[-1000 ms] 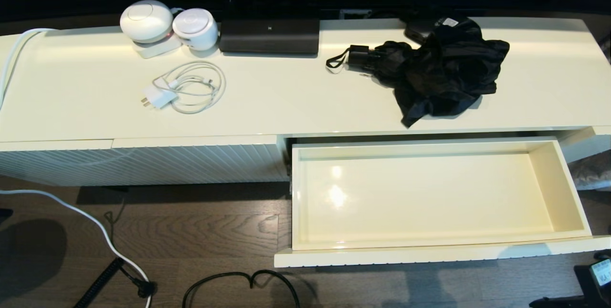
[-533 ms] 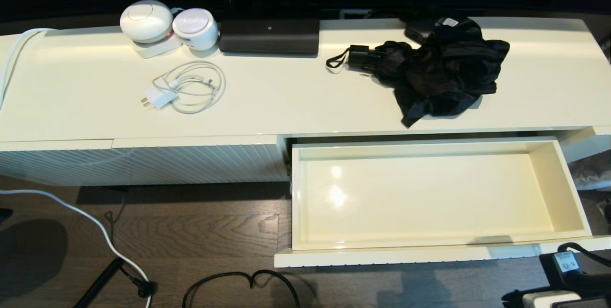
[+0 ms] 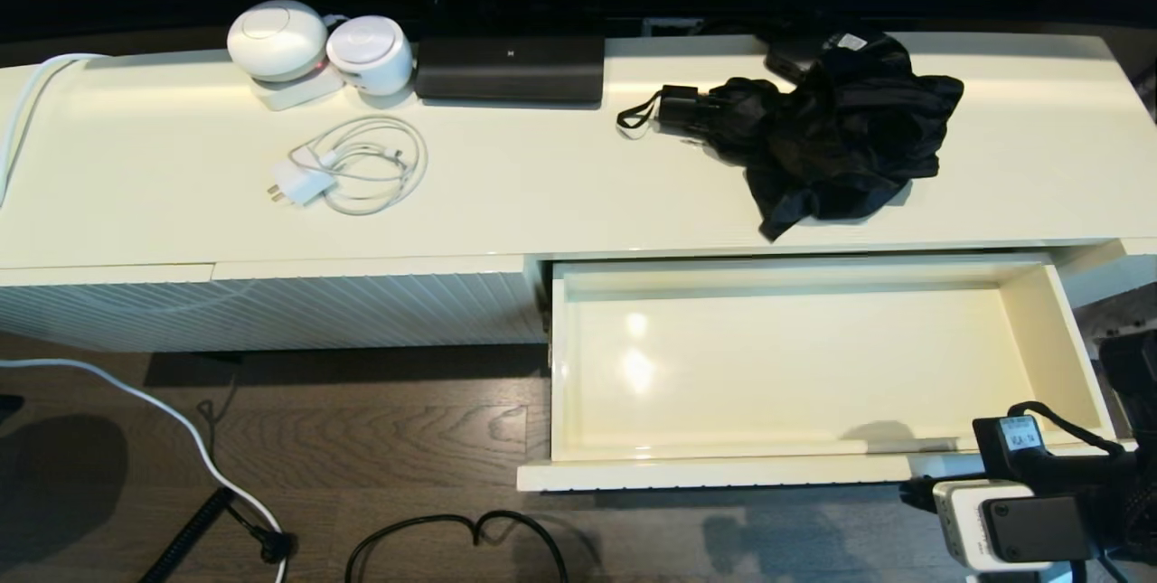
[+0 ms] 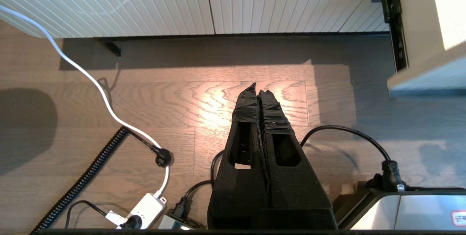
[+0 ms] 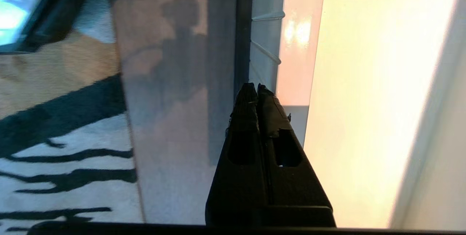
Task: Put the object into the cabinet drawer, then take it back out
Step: Close the drawer
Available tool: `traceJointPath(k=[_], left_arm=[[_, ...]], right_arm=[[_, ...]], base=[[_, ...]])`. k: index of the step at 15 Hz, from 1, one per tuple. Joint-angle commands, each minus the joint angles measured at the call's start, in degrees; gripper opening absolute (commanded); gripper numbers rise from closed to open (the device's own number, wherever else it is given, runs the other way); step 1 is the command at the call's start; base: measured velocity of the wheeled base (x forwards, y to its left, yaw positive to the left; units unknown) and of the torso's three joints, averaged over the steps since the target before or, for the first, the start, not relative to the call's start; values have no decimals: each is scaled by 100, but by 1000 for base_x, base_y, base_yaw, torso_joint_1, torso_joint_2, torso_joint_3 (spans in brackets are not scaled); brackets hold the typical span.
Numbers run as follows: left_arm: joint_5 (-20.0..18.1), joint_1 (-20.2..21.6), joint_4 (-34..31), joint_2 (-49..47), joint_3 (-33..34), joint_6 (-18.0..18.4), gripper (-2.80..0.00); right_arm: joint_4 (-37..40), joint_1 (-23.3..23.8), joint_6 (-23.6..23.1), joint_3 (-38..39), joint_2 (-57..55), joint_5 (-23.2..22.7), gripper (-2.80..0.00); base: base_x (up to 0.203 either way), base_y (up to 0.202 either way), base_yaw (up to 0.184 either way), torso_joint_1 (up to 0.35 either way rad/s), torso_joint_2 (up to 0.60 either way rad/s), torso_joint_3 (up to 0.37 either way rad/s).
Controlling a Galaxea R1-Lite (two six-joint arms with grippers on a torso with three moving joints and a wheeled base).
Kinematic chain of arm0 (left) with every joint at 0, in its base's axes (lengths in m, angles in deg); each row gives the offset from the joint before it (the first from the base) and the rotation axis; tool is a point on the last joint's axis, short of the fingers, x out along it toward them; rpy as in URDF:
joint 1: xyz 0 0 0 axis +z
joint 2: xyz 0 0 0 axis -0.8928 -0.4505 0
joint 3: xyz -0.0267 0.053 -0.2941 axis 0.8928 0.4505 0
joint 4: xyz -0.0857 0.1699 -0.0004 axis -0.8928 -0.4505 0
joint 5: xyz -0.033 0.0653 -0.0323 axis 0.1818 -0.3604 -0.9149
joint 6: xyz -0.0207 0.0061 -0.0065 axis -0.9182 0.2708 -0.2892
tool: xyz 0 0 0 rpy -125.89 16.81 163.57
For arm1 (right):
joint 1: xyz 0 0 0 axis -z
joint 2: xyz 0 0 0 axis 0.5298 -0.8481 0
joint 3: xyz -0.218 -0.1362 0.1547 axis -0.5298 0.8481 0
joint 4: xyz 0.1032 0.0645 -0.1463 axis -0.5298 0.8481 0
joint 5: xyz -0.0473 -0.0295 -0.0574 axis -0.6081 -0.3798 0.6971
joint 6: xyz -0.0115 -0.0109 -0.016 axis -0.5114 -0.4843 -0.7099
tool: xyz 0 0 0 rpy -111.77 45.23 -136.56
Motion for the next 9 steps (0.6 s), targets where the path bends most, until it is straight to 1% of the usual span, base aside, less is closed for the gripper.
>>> traceJointPath(k=[1, 2, 6, 9], left_arm=[[0, -4, 2, 10, -1, 1, -280], [0, -5, 2, 10, -1, 7, -280], [0, -3, 2, 10, 0, 4, -280], [0, -2, 2, 10, 0, 0, -280]], right_arm=[[-75, 5, -55, -31, -84, 41, -280], [-103, 4, -67, -44, -102, 68, -280], [-660, -13, -80, -48, -189, 142, -280], [-1190, -13, -80, 55, -306, 215, -280]], base=[[0, 0, 0, 0, 0, 0], [0, 0, 0, 0, 0, 0], [0, 0, 0, 0, 0, 0], [0, 0, 0, 0, 0, 0]])
